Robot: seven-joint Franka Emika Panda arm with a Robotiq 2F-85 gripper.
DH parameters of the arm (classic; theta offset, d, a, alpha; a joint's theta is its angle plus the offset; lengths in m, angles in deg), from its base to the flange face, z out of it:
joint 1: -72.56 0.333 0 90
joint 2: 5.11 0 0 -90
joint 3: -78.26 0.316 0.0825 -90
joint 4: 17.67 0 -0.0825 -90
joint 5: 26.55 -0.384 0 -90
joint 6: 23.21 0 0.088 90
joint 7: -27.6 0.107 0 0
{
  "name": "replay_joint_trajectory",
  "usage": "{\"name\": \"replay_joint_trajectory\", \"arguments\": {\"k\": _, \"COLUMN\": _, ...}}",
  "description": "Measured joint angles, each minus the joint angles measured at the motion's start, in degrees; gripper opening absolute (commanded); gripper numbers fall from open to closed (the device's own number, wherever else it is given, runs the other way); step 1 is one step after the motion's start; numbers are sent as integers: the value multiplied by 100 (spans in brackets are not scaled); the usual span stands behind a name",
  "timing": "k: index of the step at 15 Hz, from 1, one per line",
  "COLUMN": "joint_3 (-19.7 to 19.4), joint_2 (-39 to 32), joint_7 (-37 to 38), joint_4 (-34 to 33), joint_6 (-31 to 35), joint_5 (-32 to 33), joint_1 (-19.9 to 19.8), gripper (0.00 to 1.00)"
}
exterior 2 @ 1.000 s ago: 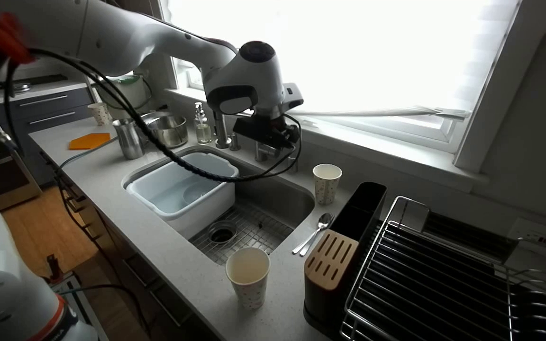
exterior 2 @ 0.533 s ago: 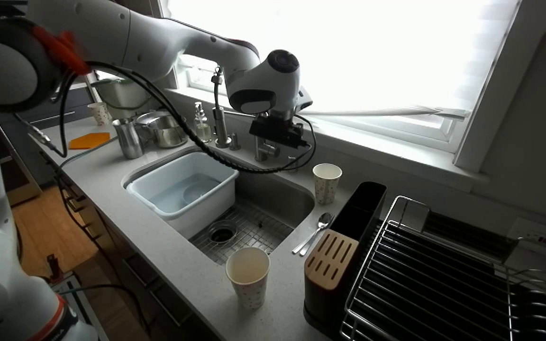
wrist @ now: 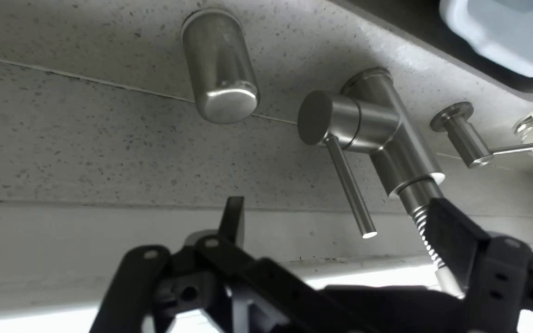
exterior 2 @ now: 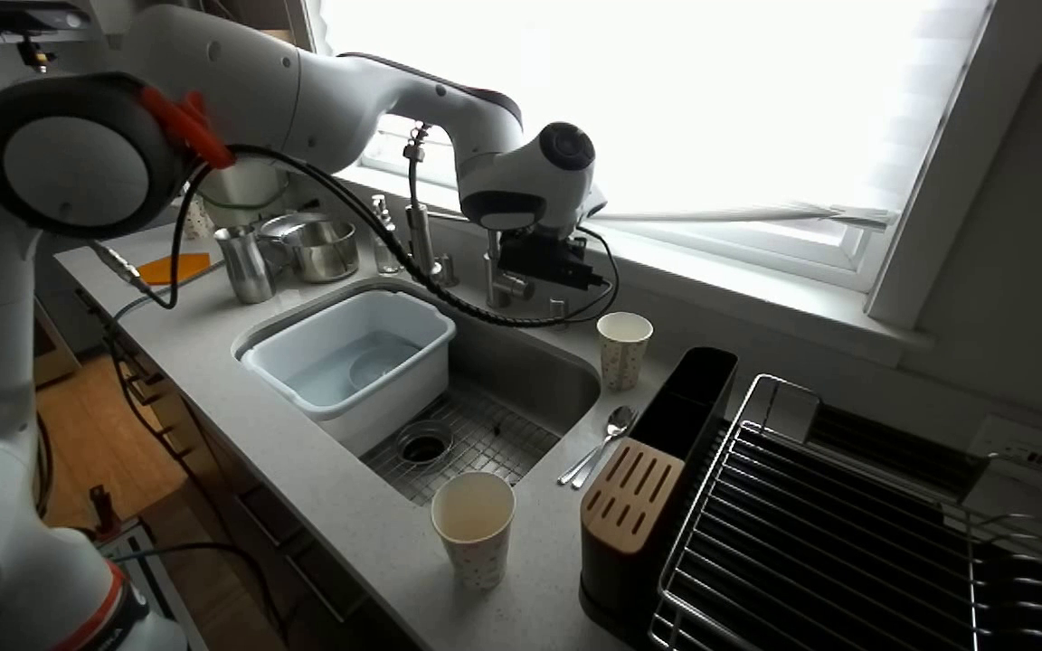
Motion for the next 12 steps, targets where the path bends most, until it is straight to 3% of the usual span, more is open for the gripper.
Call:
{"name": "replay_joint_trajectory", "arguments": {"k": 8, "joint_3": 55, "joint_2": -75, "joint_7": -5, "joint_4": -57, "joint_6": 19, "joint_5": -34, "joint_1": -2, "gripper": 100}}
{"name": "replay_joint_trajectory", "arguments": {"k": 12, "joint_3": 171, "joint_2": -105, "joint_7": -265, "joint_4": -59, "joint_6": 82, "joint_5": -362, "joint_1": -3, "gripper": 100}}
